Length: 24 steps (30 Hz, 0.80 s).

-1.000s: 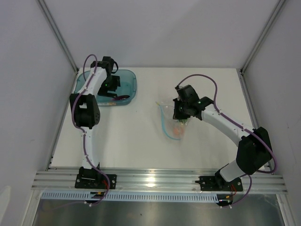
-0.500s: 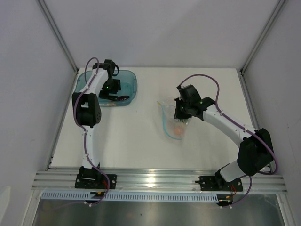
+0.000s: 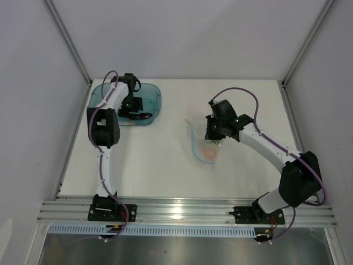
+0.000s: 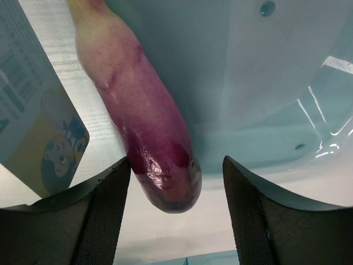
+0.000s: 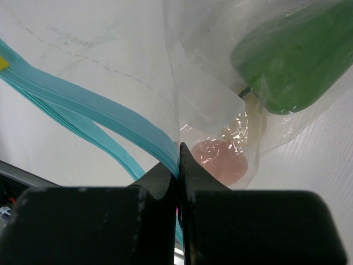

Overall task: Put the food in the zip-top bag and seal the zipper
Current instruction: Pick up the fake vegetable from the bin.

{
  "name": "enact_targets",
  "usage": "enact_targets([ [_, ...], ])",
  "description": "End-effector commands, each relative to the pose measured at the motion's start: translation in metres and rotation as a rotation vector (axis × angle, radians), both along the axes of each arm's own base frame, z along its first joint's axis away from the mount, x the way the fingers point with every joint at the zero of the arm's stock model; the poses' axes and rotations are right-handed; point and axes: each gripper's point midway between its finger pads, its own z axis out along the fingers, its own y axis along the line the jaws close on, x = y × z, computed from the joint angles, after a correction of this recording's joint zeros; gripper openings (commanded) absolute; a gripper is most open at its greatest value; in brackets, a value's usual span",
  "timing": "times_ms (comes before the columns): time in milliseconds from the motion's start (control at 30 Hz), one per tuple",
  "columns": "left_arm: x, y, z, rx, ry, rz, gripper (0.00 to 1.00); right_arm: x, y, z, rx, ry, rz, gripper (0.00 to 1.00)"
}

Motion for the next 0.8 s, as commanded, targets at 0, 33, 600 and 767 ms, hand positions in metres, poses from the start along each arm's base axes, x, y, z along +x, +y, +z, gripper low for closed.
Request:
enact_targets([
  [0, -0.004, 0.002, -0.004, -0.008, 0.024, 0.03, 0.68, 0.005, 0.002, 0.013, 0.031, -0.048, 0.001, 0.0],
  [33, -0.004, 0.002, -0.004, -0.009, 0.021, 0.03, 0.64, 0.005, 0.002, 0.013, 0.032, -0.047, 0.002, 0.0],
  [600, -0.01, 0.001, 0.009, -0.003, -0.029, -0.014, 0.01, 0.009, -0.005, 0.022, 0.012, -0.068, -0.017, 0.0],
  [767, -0.009, 0.002, 0.046, 0.027, -0.107, -0.042, 0.01, 0.011, -0.009, 0.026, 0.01, -0.078, -0.029, 0.0],
])
